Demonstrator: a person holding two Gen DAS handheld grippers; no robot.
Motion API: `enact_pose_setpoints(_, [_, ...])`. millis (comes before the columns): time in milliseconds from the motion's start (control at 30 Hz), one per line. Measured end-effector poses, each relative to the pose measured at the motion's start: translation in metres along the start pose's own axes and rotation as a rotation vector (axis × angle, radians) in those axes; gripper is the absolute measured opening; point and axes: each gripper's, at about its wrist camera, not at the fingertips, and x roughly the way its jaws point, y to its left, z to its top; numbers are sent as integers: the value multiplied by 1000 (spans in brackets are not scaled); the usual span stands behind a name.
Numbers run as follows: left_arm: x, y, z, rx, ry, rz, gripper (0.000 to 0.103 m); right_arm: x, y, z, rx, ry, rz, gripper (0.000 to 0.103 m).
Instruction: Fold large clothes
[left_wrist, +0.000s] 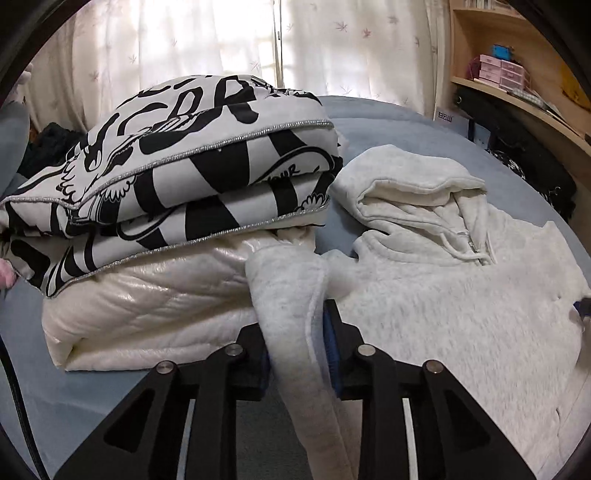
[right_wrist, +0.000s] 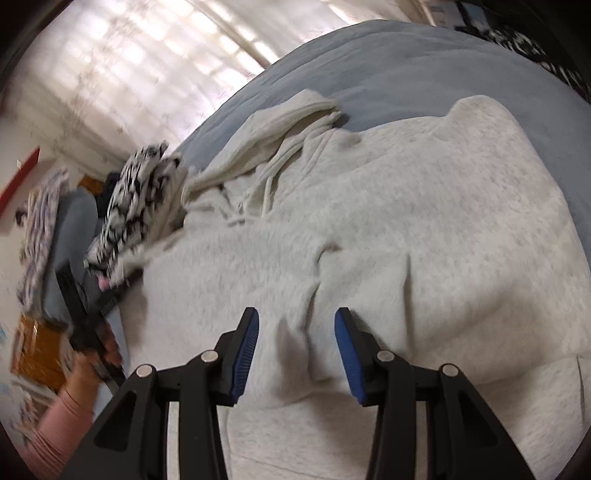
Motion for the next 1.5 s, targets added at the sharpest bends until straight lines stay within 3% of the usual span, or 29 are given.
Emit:
enact_pose_setpoints(67, [-4, 0, -5, 12, -5, 2, 23, -2, -9, 9, 49, -14, 16, 43])
enact_pose_setpoints(267, [-19, 13, -5, 26, -28, -13, 21, -6, -25, 30, 78, -39, -84, 43])
enact_pose_setpoints(367, [-19, 14, -6, 24, -30, -14, 20, 6, -37, 29, 77, 31, -127, 43])
enact_pose_setpoints(433, [-19, 14, -6, 14, -33, -14, 20, 16, -41, 24, 84, 70, -110, 43])
enact_pose_setpoints(533, [-21, 13, -7, 20, -38, -9, 19, 18, -35, 19, 53, 50, -72, 45])
enact_pose_setpoints(567, [-21, 13, -7, 23, -39, -8, 19, 19, -30, 19, 34, 62, -32, 35])
enact_pose_setpoints(600, [-22, 14, -6, 27, -41, -4, 18, 18, -23, 19, -2, 59, -21, 4])
enact_pose_setpoints(667, [-23, 16, -7, 32, -45, -1, 18, 9, 1, 19, -143, -19, -95, 5])
enact_pose_setpoints(733, [-20, 17, -9, 37, -40, 16, 18, 0, 11, 20, -191, -103, -100, 5])
enact_pose_setpoints(767, [-18, 18, -11, 38, -35, 24, 18, 3, 12, 20, -207, -127, -148, 5])
enact_pose_setpoints(867, [-11, 15, -15, 35, -28, 41, 20, 34, 4, 13, -240, -34, -289, 6])
enact_pose_setpoints(967, [-10, 15, -14, 12, -14, 62, 39, 34, 8, 8, -245, -27, -324, 16])
enact_pose_setpoints(1033, [-17, 19, -13, -14, -7, 78, 64, 26, 8, 10, -216, -16, -332, 28])
enact_pose_setpoints(1067, [-23, 22, -12, -30, -14, 81, 66, 25, 10, 10, -207, -19, -326, 31])
enact_pose_setpoints(1300, [-88, 52, -10, -241, -96, 125, 66, -14, 33, 3, -247, -130, -286, 31])
enact_pose_setpoints(1367, [-96, 45, -12, -264, -82, 127, 65, -18, 45, 1, -254, -140, -229, 31])
enact_pose_setpoints(1500, [-94, 0, -23, -260, -41, 51, 51, -3, 77, -3, -296, -123, -186, 31])
